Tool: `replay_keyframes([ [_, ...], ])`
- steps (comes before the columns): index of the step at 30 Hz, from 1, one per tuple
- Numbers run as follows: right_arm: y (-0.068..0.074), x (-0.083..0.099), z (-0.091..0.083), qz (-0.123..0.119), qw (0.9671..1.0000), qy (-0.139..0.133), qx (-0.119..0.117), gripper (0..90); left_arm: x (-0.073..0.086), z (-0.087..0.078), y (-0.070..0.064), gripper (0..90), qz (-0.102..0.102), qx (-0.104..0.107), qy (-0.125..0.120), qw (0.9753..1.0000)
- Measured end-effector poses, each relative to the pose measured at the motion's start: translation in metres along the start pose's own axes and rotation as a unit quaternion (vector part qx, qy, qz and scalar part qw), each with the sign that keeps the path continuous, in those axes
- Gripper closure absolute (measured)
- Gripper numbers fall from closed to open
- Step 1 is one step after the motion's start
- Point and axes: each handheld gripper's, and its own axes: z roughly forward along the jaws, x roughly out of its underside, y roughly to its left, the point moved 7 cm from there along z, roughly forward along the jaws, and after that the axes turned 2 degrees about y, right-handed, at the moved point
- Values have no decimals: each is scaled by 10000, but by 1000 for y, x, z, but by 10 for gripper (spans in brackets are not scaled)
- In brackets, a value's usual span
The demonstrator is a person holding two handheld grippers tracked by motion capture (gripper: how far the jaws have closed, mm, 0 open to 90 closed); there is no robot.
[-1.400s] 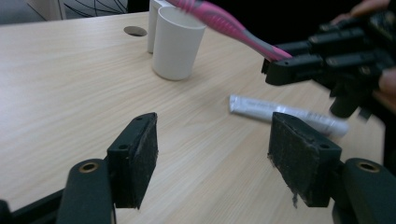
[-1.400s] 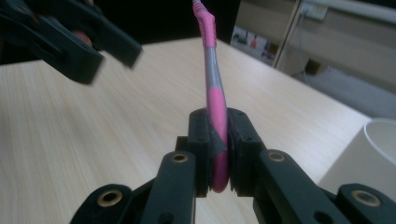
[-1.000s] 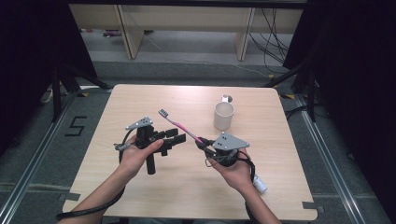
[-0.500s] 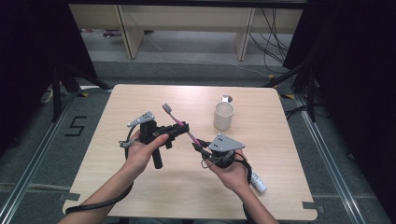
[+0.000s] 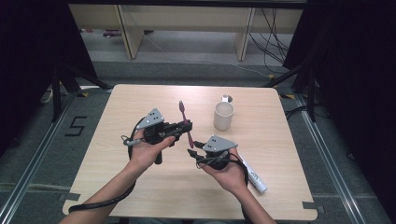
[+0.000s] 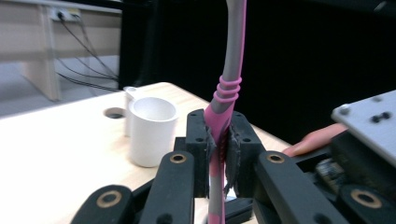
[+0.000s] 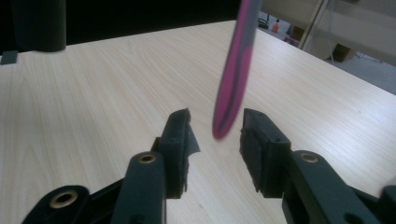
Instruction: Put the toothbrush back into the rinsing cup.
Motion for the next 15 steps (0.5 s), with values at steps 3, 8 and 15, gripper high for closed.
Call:
replay_keyframes([
  [3, -4, 2, -4, -11, 10000, 75, 12, 593, 0, -1, 3, 811, 85, -81, 36, 9999],
  [8, -12, 6, -10, 151, 9997, 135, 117, 576, 1, -3, 8, 810, 86, -158, -12, 9998],
  [15, -20, 2, -21, 281, 9994, -129, 161, 559, 5, -1, 10, 810, 293, -211, 86, 9993],
])
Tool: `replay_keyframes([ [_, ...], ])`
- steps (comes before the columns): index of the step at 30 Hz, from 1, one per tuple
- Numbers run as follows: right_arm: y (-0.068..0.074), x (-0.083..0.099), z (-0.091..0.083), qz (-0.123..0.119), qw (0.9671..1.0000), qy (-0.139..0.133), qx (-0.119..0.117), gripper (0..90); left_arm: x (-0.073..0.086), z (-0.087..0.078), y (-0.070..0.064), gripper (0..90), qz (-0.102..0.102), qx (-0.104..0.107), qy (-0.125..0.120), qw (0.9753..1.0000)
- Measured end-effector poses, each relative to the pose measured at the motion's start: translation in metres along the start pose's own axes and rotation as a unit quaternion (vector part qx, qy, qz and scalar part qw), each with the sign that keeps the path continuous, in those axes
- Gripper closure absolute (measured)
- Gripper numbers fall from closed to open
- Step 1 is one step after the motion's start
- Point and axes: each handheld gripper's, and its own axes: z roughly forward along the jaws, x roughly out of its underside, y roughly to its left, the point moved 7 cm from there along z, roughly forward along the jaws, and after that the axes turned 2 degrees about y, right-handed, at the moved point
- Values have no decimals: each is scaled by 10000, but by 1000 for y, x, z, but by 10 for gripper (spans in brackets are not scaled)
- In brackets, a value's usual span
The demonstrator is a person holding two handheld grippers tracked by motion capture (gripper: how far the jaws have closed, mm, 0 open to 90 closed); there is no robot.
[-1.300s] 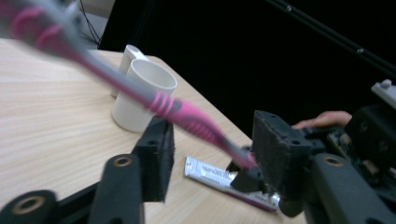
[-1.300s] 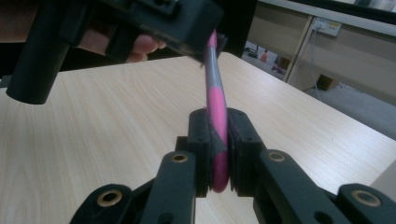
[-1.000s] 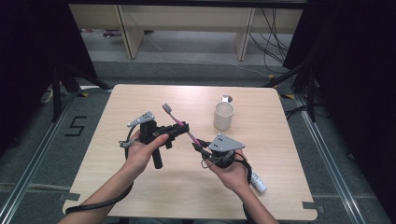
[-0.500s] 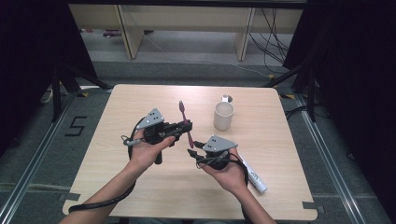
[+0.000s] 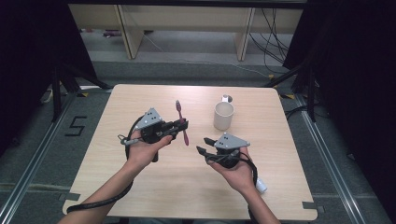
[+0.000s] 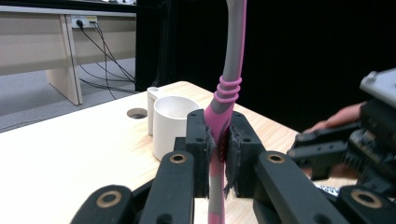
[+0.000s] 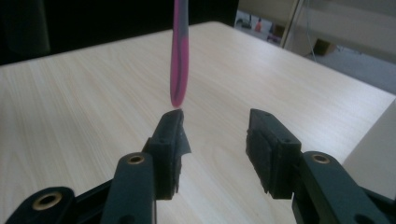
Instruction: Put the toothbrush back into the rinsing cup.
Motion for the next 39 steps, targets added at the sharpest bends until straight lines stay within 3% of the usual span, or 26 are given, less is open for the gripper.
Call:
replay_keyframes([
  [2, 2, -4, -2, 68, 9999, -36, -91, 557, 1, 1, -1, 810, 90, -17, 47, 9999],
  [3, 1, -16, -8, 154, 9993, -325, -86, 560, 3, 2, -2, 810, 150, -31, 78, 9999],
  [4, 1, -16, -8, 154, 9993, -325, -86, 560, 4, 3, -3, 810, 216, -42, 109, 9997],
  [5, -3, -28, -14, 139, 9983, -573, 33, 585, 6, 5, -6, 810, 322, -73, 160, 9993],
  [6, -3, -28, -14, 139, 9983, -573, 33, 585, 6, 5, -6, 810, 322, -73, 160, 9993],
  [11, 4, -56, -26, 513, 9929, -1065, -131, 675, 12, 14, -17, 810, 481, -34, 241, 9985],
  [12, 4, -59, -26, 421, 9924, -1153, -105, 685, 12, 15, -19, 810, 518, -15, 258, 9983],
  [15, 8, -62, -25, 533, 9918, -1142, -194, 694, 13, 17, -22, 810, 571, 2, 292, 9979],
  [21, 10, -68, -20, 358, 9926, -1150, -137, 724, 14, 20, -31, 810, 676, 89, 383, 9969],
  [23, 12, -68, -19, 434, 9922, -1152, -207, 731, 14, 21, -32, 810, 672, 104, 379, 9970],
  [28, 10, -68, -15, 332, 9942, -1021, -71, 820, 14, 22, -35, 810, 702, 133, 390, 9967],
  [32, 10, -68, -16, 346, 9944, -1003, -25, 835, 15, 23, -35, 805, 689, 115, 376, 9968],
  [33, 10, -69, -15, 329, 9941, -1037, -15, 836, 16, 23, -35, 779, 705, 95, 400, 9967],
  [36, 7, -71, -17, 303, 9934, -1105, 37, 836, 21, 21, -32, 572, 861, 54, 502, 9950],
  [38, -5, -75, -21, 185, 9923, -1191, 295, 836, 29, 13, -24, 470, 982, -109, 620, 9932],
  [39, -5, -75, -21, 185, 9923, -1191, 295, 836, 29, 13, -24, 451, 982, -109, 620, 9932],
])
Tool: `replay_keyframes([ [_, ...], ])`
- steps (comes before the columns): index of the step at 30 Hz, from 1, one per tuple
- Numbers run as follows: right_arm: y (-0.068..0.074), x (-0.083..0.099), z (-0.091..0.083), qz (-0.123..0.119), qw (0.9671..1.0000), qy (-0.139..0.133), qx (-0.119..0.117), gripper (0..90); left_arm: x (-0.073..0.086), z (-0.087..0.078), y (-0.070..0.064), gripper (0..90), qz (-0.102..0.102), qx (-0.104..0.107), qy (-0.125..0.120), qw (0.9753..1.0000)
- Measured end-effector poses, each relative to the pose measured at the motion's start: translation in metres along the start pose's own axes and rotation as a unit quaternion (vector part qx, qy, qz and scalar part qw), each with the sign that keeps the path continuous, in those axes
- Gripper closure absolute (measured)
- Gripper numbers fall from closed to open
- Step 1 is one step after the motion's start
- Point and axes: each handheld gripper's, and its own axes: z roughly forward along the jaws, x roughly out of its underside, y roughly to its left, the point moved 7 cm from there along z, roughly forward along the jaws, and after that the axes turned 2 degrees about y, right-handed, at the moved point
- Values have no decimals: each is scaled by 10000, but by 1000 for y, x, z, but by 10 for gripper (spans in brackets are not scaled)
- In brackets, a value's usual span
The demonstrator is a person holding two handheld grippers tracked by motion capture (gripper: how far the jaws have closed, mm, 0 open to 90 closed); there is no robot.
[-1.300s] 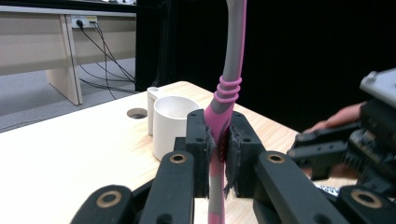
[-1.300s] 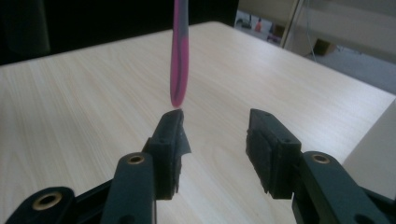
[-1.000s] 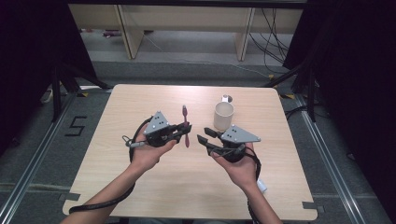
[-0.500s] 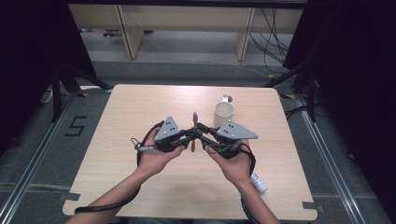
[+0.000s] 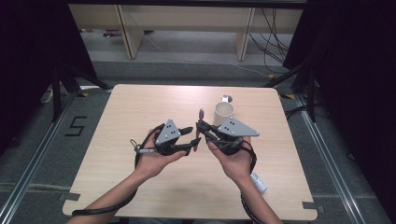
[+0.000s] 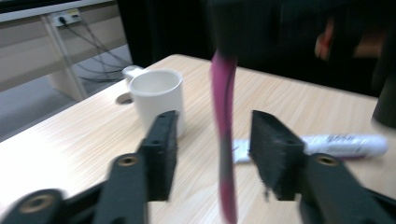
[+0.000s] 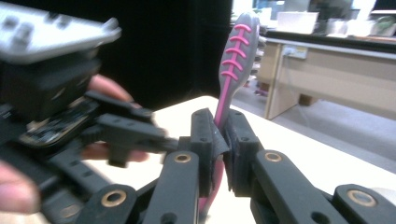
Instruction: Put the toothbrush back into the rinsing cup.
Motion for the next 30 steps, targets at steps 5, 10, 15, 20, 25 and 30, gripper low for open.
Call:
replay_keyframes([
  [5, -23, -6, -3, 21, 9995, 18, 316, 836, 20, -23, 19, 409, -31, -296, 162, 9994],
  [10, -49, -12, -4, 46, 9979, -30, 643, 836, 49, -55, 47, 392, -216, -762, 228, 9966],
  [15, -66, -19, -4, 33, 9962, -92, 861, 835, 71, -73, 60, 390, -394, -979, 209, 9942],
  [20, -93, -31, -2, 59, 9926, -146, 1201, 835, 95, -91, 77, 379, -639, -1295, 74, 9895],
  [25, -110, -36, 3, 50, 9904, -176, 1368, 835, 114, -104, 90, 378, -1017, -1571, -43, 9823],
  [30, -126, -41, 11, 56, 9884, -167, 1508, 835, 129, -110, 100, 364, -1205, -1863, -155, 9749],
])
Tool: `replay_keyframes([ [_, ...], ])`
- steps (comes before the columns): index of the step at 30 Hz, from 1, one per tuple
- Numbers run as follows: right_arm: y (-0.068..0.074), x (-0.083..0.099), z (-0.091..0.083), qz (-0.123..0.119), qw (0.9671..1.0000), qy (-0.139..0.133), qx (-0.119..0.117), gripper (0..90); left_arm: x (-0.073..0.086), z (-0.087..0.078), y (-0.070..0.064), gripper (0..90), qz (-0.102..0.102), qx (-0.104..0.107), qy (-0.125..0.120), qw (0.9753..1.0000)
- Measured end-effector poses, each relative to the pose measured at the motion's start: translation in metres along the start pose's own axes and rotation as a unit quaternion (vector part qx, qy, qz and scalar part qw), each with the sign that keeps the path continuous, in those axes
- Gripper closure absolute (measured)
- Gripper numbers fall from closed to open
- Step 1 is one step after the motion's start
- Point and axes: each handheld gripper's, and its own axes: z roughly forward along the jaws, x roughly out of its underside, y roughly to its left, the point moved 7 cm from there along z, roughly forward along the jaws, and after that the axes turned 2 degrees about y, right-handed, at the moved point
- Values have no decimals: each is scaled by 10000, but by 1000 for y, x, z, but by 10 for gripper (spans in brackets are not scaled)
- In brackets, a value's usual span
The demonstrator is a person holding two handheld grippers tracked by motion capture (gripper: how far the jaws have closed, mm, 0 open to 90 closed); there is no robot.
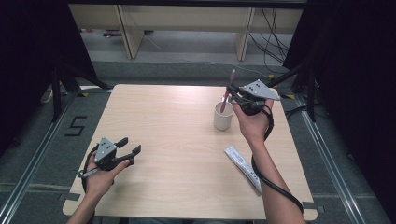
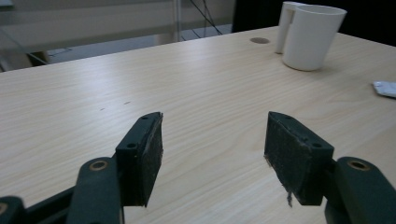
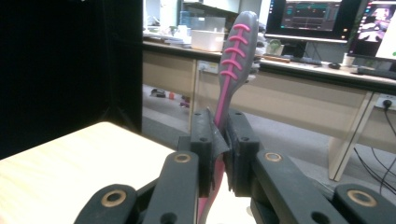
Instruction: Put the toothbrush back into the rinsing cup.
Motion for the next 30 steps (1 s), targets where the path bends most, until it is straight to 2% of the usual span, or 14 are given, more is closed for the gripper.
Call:
replay_keyframes([
  [4, -9, -4, 12, -30, 9999, 7, 125, 835, 10, 1, 10, 355, -196, -110, -24, 9997],
  [7, -13, -5, 18, -63, 9998, 26, 182, 835, 13, 2, 11, 355, -219, -109, -35, 9997],
  [9, -16, -7, 23, 2, 9997, 19, 241, 835, 15, 4, 12, 355, -222, -90, -58, 9997],
  [10, -20, -8, 28, -67, 9996, 31, 281, 835, 16, 4, 12, 354, -209, -111, -14, 9997],
  [11, -22, -9, 31, -30, 9996, 28, 296, 835, 17, 5, 11, 354, -219, -93, -18, 9997],
  [19, -32, -11, 45, -11, 9990, 65, 446, 835, 20, 10, 10, 352, -181, -64, -9, 9998],
  [22, -36, -10, 51, -54, 9988, 92, 481, 835, 21, 11, 11, 351, -171, -70, -5, 9998],
  [28, -47, -4, 66, 20, 9981, 106, 607, 835, 22, 13, 12, 350, -158, -31, -63, 9999],
  [29, -47, -3, 68, 43, 9979, 134, 629, 835, 23, 12, 13, 350, -155, -71, -11, 9999],
  [30, -49, -2, 70, -19, 9979, 144, 629, 835, 23, 12, 13, 349, -155, -71, -11, 9999],
])
